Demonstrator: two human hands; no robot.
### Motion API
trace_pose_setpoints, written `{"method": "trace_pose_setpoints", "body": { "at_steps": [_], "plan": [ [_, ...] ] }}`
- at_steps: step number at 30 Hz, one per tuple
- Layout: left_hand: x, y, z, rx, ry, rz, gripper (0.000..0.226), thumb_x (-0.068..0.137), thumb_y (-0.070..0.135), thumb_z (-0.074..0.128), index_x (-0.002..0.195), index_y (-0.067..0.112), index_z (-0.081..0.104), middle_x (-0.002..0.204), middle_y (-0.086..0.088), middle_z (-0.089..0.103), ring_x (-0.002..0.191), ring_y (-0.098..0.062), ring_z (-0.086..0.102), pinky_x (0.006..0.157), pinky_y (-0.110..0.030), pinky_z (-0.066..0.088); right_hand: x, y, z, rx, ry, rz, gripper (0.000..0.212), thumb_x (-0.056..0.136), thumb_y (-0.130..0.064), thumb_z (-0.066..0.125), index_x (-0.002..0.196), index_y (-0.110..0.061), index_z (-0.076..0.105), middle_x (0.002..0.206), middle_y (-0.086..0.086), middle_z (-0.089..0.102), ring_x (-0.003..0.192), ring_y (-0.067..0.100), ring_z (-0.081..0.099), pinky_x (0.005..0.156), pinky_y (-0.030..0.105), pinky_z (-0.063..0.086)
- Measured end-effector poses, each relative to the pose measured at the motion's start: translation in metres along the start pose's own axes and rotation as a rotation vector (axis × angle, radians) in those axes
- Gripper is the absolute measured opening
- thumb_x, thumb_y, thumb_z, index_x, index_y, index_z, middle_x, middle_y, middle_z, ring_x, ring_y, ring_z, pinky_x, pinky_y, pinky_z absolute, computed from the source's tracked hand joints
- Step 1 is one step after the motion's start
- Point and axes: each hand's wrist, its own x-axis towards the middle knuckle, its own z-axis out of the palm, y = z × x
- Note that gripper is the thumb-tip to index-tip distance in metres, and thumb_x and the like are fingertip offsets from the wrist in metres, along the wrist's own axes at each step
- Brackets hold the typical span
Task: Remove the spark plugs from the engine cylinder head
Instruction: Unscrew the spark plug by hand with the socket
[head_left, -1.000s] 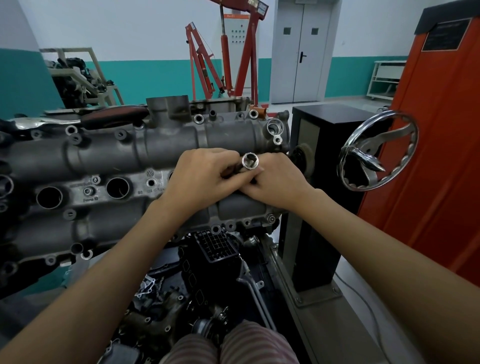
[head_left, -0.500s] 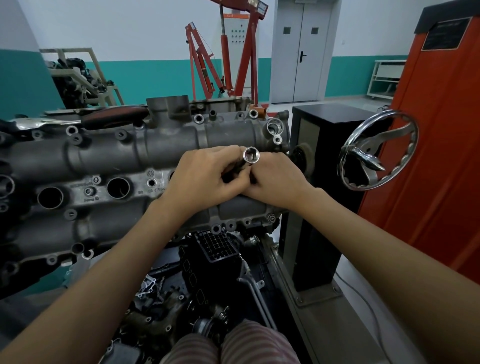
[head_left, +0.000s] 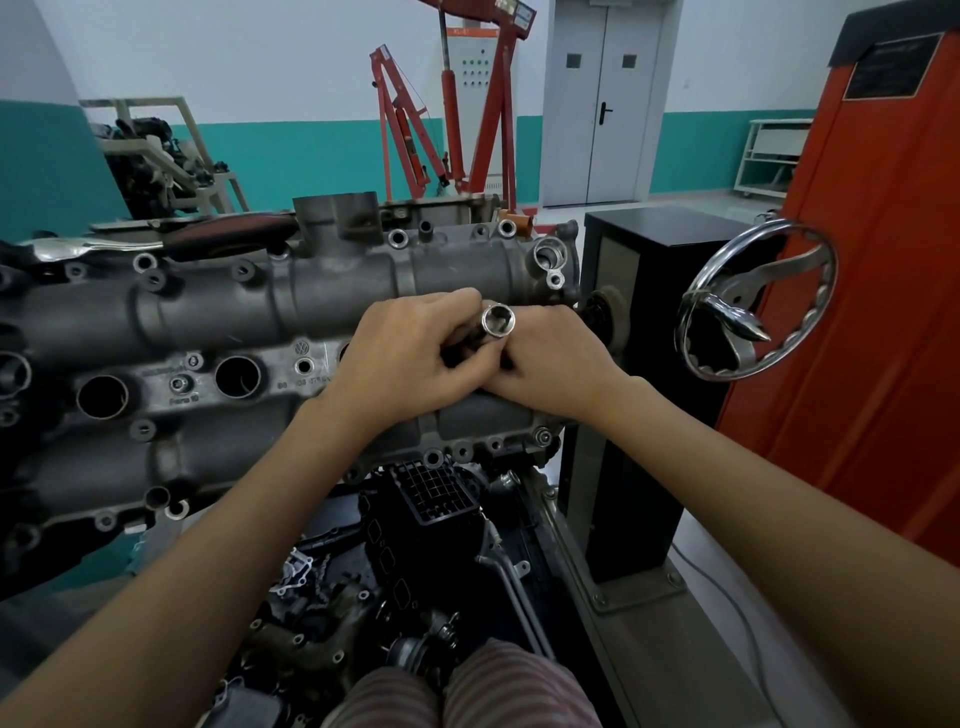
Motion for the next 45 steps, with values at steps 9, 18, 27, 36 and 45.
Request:
{"method": "trace_pose_setpoints", "body": {
  "at_steps": [9, 18, 27, 36, 45],
  "plan": [
    [-0.0012, -0.0009, 0.0011, 0.056, 0.012, 0.020, 0.042, 0.086, 0.039, 0.049, 0.055, 0.011, 0.047, 0.045, 0.004, 0.046, 0.041, -0.016, 0.044, 0.041, -0.027, 0.032, -0.0015, 0.0010, -0.0003, 0.067, 0.059, -0.002, 0.045, 0.074, -0.051, 0.035, 0.066, -0.014, 0.060, 0.057, 0.002, 0.060, 0.053, 0.022, 0.057, 0.048, 0.023, 0.028],
    [-0.0009, -0.0005, 0.0006, 0.033, -0.013, -0.008, 0.047, 0.085, 0.045, 0.044, 0.063, 0.005, 0.052, 0.052, 0.001, 0.050, 0.047, -0.018, 0.048, 0.044, -0.037, 0.040, -0.0010, -0.0003, 0.0011, 0.017, 0.036, -0.035, 0.053, 0.080, -0.046, 0.027, 0.091, -0.011, 0.065, 0.070, 0.003, 0.065, 0.061, 0.022, 0.059, 0.051, 0.025, 0.031],
    [-0.0007, 0.0002, 0.0026, 0.084, 0.053, 0.031, 0.031, 0.084, 0.031, 0.049, 0.062, 0.010, 0.053, 0.055, 0.002, 0.053, 0.046, -0.017, 0.049, 0.040, -0.029, 0.037, -0.0022, -0.0016, -0.0002, 0.057, 0.071, -0.028, 0.046, 0.078, -0.047, 0.034, 0.072, -0.009, 0.059, 0.058, 0.003, 0.060, 0.050, 0.021, 0.055, 0.048, 0.023, 0.030],
    [-0.0020, -0.0017, 0.0016, 0.083, 0.036, 0.013, 0.054, 0.088, 0.049, 0.046, 0.056, 0.005, 0.054, 0.049, -0.001, 0.052, 0.044, -0.019, 0.049, 0.041, -0.037, 0.039, -0.0030, -0.0038, -0.0019, 0.034, 0.111, -0.056, 0.039, 0.081, -0.037, 0.037, 0.065, -0.009, 0.059, 0.052, 0.004, 0.057, 0.044, 0.021, 0.052, 0.041, 0.018, 0.018],
    [-0.0007, 0.0025, 0.0017, 0.098, 0.012, 0.031, 0.025, 0.083, 0.032, 0.046, 0.068, 0.012, 0.045, 0.061, 0.002, 0.048, 0.048, -0.017, 0.044, 0.041, -0.025, 0.029, -0.0024, -0.0016, 0.0006, 0.074, 0.081, -0.042, 0.045, 0.078, -0.047, 0.035, 0.081, -0.009, 0.059, 0.063, 0.002, 0.061, 0.052, 0.020, 0.055, 0.046, 0.024, 0.033]
  ]
}}
